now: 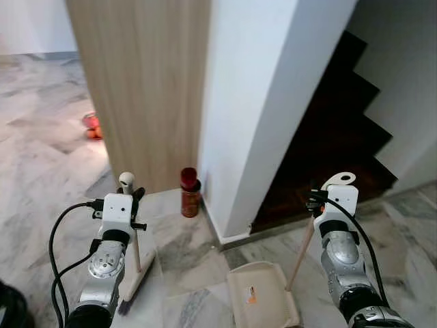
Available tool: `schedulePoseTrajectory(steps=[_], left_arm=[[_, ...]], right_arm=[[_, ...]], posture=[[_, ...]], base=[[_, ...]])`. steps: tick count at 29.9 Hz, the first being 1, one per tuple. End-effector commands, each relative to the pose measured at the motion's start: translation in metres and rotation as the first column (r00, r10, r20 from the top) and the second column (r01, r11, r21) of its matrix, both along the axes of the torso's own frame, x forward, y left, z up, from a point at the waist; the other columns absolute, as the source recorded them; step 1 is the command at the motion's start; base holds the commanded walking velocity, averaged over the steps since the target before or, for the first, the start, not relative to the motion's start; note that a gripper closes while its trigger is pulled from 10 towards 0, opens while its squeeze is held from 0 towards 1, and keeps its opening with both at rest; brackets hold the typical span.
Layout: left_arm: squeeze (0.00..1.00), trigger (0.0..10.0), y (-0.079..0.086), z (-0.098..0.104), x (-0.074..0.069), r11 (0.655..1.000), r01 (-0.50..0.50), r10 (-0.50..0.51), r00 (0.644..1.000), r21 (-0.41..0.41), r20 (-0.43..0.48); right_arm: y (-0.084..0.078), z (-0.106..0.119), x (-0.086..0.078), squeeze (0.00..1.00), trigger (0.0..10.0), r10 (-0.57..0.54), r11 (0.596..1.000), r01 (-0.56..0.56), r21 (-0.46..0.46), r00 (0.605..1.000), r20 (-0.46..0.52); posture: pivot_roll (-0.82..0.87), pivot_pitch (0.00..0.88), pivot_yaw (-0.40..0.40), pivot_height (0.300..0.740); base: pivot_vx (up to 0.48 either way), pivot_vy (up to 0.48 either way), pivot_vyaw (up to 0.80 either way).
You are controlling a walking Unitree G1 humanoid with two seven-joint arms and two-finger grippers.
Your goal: Sweep floor
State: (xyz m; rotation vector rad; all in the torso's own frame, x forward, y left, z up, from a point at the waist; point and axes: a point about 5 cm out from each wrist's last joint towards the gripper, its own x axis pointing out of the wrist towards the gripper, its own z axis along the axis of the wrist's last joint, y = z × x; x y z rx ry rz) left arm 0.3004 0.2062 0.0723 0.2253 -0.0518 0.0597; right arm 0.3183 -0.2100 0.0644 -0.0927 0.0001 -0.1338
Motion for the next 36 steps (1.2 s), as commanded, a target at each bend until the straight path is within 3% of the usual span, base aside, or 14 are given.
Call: schedulePoseTrajectory(steps=[1,5,11,17,24,36], left_arm=[[0.00,10.0,-0.0010,0.0074,0.0041,1.000,0.011,-0.012,0.999,0.009,0.030],[0.00,10.0,-0.0014,0.0076,0.0049,1.000,0.016,-0.017,0.999,0.017,0.027],[0.00,10.0,-0.0016,0.0082,0.0057,1.000,0.018,-0.018,0.999,0.022,0.028],[0.00,10.0,-0.0015,0.0097,0.0061,1.000,0.012,-0.013,0.999,0.004,0.038],[0.00,10.0,-0.0011,0.0095,0.0056,1.000,0.015,-0.015,0.999,0.005,0.038],[0.00,10.0,-0.0006,0.0092,0.0054,1.000,0.018,-0.018,0.999,0.006,0.037]], right_arm=[[0.0019,0.0092,0.0064,0.00,10.0,0.002,1.000,-0.002,-0.003,1.000,0.031],[0.0027,0.0104,0.0075,0.00,10.0,0.000,1.000,0.000,-0.004,0.999,0.035],[0.0028,0.0097,0.0070,0.00,10.0,-0.005,1.000,0.005,-0.004,0.999,0.033],[0.0027,0.0071,0.0056,0.00,10.0,-0.010,1.000,0.010,-0.002,1.000,0.023],[0.0035,0.0047,0.0047,0.00,10.0,-0.011,1.000,0.011,0.001,1.000,0.012],[0.0034,0.0038,0.0045,0.00,10.0,-0.013,1.000,0.013,-0.001,1.000,0.006]], posture=[[0.03,0.000,-0.086,0.740],[0.02,0.000,-0.084,0.740],[0.02,0.000,-0.083,0.740],[0.02,0.000,-0.083,0.740],[0.03,0.000,-0.082,0.740],[0.03,0.000,-0.082,0.740]], base=[[0.000,0.000,-0.80],[0.000,0.000,-0.80],[0.000,0.000,0.00],[0.000,-0.297,-0.67],[0.000,0.000,0.00],[0.000,0.000,-0.80]])
